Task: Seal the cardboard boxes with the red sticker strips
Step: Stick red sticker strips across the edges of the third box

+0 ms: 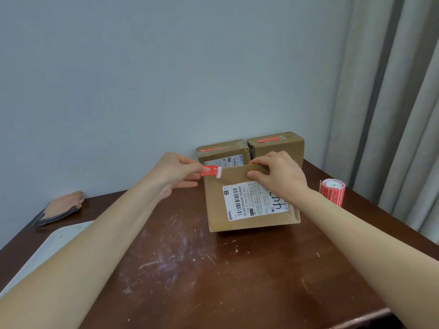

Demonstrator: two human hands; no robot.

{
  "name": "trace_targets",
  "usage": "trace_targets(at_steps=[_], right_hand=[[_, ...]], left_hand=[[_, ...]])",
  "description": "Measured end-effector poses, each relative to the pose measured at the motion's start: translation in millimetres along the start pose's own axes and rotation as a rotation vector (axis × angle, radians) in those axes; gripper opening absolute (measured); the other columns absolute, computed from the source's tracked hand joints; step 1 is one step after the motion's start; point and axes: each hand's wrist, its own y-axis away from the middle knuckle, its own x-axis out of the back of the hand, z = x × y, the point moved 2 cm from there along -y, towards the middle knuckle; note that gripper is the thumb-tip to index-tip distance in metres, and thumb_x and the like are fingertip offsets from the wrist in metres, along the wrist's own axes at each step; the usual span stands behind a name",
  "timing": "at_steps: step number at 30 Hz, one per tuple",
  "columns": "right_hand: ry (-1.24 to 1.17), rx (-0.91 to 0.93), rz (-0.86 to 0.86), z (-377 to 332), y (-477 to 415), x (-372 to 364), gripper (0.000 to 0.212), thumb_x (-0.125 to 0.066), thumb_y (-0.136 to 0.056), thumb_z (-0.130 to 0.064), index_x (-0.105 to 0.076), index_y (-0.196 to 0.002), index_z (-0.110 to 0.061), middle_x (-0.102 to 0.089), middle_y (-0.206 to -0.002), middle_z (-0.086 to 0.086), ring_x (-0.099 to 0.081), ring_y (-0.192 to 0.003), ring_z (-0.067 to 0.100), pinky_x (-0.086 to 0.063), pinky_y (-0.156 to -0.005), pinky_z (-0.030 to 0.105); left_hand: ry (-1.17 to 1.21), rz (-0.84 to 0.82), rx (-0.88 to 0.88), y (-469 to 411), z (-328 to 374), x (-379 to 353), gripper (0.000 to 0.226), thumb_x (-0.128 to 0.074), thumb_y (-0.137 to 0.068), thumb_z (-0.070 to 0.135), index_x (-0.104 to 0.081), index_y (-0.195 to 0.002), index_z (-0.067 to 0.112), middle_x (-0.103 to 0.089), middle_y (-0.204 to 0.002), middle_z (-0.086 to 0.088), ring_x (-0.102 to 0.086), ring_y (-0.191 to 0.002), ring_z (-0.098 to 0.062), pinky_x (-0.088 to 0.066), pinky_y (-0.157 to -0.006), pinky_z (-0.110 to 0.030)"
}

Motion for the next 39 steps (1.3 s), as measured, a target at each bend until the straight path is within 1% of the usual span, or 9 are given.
trace_targets(at_steps=[6,10,16,21,25,27,29,33,39], right_hand=[[-0.019,-0.003,0.003,-1.8,4.5,2.2,0.038,-0.058,-0.088,-0.048,-0.062,-0.122,-0.035,-0.06,-0.115,-0.008,-0.043,-0.113,0.015,-0.03,-0.082,0.025],[-0.029,0.008,0.001,-3.3,10.4,6.5,0.04,-0.061,-0.086,-0.049,-0.062,-0.123,-0.036,-0.059,-0.117,-0.01,-0.044,-0.11,0.012,-0.032,-0.081,0.024],[0.003,0.136,0.063,-1.2,26.4,9.4,0.034,-0.073,-0.078,-0.041,-0.07,-0.112,-0.034,-0.056,-0.1,-0.005,-0.049,-0.094,0.015,-0.031,-0.081,0.024],[0.075,0.244,0.142,11.8,43.5,0.0,0.035,-0.082,-0.069,-0.039,-0.076,-0.101,-0.03,-0.056,-0.087,-0.003,-0.054,-0.078,0.016,-0.035,-0.064,0.024],[-0.172,0.012,0.094,4.6,34.7,23.7,0.042,-0.056,-0.077,-0.062,-0.072,-0.1,-0.031,-0.062,-0.096,-0.012,-0.056,-0.091,0.008,-0.047,-0.074,0.028],[-0.477,-0.154,0.105,1.9,23.5,40.7,0.04,-0.059,-0.078,-0.061,-0.071,-0.088,-0.024,-0.069,-0.087,-0.009,-0.062,-0.082,0.009,-0.049,-0.073,0.028],[-0.73,-0.284,-0.029,-3.4,13.1,51.5,0.049,-0.061,-0.077,-0.06,-0.071,-0.09,-0.015,-0.072,-0.085,0.001,-0.062,-0.07,0.011,-0.048,-0.065,0.026],[-0.666,-0.314,-0.218,-18.3,3.3,57.2,0.051,-0.062,-0.074,-0.065,-0.068,-0.092,-0.017,-0.072,-0.084,0.0,-0.063,-0.063,0.01,-0.048,-0.057,0.023],[-0.699,-0.333,-0.159,-13.9,-14.8,50.6,0.014,-0.073,-0.082,-0.02,-0.071,-0.075,-0.008,-0.071,-0.07,0.006,-0.059,-0.053,0.007,-0.052,-0.049,0.016]], left_hand=[[0.0,0.029,-0.063,2.2,7.6,-1.4,0.005,-0.072,-0.079,0.009,-0.07,-0.081,0.005,-0.071,-0.086,-0.007,-0.068,-0.089,-0.011,-0.058,-0.077,-0.032],[-0.007,0.051,-0.132,4.6,15.9,-11.8,0.009,-0.076,-0.076,0.009,-0.069,-0.076,0.004,-0.065,-0.081,-0.005,-0.061,-0.083,-0.007,-0.059,-0.067,-0.023],[-0.03,0.061,-0.178,4.3,21.6,-24.6,0.012,-0.077,-0.076,0.013,-0.068,-0.077,0.004,-0.065,-0.077,-0.006,-0.061,-0.071,-0.008,-0.057,-0.068,-0.026],[-0.038,0.052,-0.197,4.7,20.4,-35.3,0.015,-0.078,-0.074,0.014,-0.064,-0.069,0.009,-0.066,-0.071,-0.005,-0.064,-0.066,-0.01,-0.057,-0.071,-0.032],[-0.052,0.068,-0.21,3.6,21.6,-40.1,0.017,-0.078,-0.074,0.013,-0.064,-0.065,0.012,-0.067,-0.07,-0.005,-0.066,-0.066,-0.013,-0.057,-0.065,-0.028],[-0.074,0.086,-0.22,1.1,24.0,-42.1,0.017,-0.078,-0.074,0.014,-0.064,-0.064,0.013,-0.068,-0.069,-0.005,-0.066,-0.065,-0.013,-0.057,-0.065,-0.028],[-0.092,0.102,-0.219,-2.0,25.8,-44.3,0.017,-0.077,-0.074,0.014,-0.064,-0.064,0.013,-0.068,-0.067,-0.006,-0.066,-0.064,-0.014,-0.058,-0.066,-0.029],[-0.117,0.11,-0.213,-7.0,28.0,-49.8,0.016,-0.077,-0.073,0.013,-0.063,-0.064,0.013,-0.067,-0.064,-0.006,-0.066,-0.063,-0.015,-0.057,-0.063,-0.028],[-0.06,0.053,-0.171,-11.5,28.0,-49.9,0.012,-0.076,-0.075,0.013,-0.066,-0.073,0.009,-0.068,-0.069,-0.007,-0.065,-0.061,-0.012,-0.057,-0.065,-0.028]])
